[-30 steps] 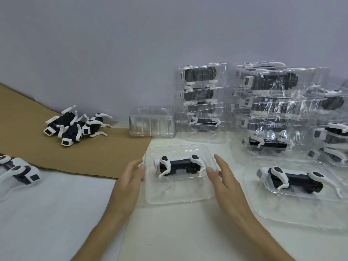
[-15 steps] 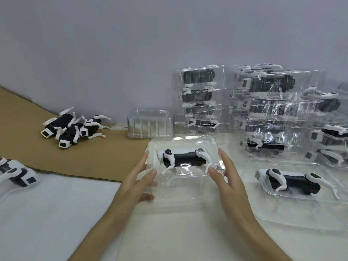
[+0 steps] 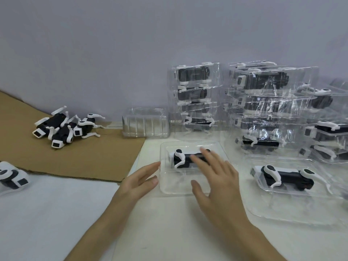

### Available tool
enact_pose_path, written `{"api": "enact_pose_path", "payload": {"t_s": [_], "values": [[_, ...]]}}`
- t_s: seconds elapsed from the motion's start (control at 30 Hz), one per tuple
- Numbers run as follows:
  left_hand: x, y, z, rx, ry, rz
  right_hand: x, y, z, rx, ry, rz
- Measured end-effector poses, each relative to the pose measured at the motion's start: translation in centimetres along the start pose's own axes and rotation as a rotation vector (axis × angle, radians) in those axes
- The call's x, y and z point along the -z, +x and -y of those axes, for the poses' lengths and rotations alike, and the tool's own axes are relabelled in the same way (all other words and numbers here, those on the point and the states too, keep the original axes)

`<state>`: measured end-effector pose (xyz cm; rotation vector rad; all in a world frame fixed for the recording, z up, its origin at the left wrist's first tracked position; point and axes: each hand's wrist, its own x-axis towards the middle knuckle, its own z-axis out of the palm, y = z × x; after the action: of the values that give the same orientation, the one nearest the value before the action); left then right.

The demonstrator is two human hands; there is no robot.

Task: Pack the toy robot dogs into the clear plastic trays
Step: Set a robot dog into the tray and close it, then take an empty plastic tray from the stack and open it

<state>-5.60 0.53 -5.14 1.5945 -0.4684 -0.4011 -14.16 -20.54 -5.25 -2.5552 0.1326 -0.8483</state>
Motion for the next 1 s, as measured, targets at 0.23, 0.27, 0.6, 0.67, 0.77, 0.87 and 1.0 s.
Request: {"api": "enact_pose_path", "payload": {"t_s": [0.23, 0.27, 0.6, 0.67, 0.77, 0.87, 1.0], "values": [[-1.0, 0.9, 1.1, -0.057, 0.283, -0.151, -1.0, 2.1, -1.2, 0.038, -0.272, 0.146], [-1.1, 0.9, 1.2, -0.068, 0.315, -0.161, -1.1, 2.7, -1.5, 0.030, -0.297, 0.163], [-1.3, 0.8, 1.6, -0.115, 0.479, -0.157, -2.1, 6.4, -3.9, -0.002, -0.403, 0.186], [-1.3, 0.7, 1.6, -0.129, 0.524, -0.135, -2.2, 6.5, -3.9, -0.027, -0.336, 0.161], [-1.4, 0.6, 1.4, -0.124, 0.553, -0.120, -2.9, 6.5, -3.1, -0.061, -0.237, 0.050], [-1.6, 0.6, 1.1, -0.141, 0.581, -0.107, -3.1, 6.9, -1.2, 0.086, -0.024, -0.233], [-2.0, 0.3, 1.2, -0.236, 0.713, -0.081, -4.0, 10.4, 2.4, 0.389, 0.184, -0.217]]}}
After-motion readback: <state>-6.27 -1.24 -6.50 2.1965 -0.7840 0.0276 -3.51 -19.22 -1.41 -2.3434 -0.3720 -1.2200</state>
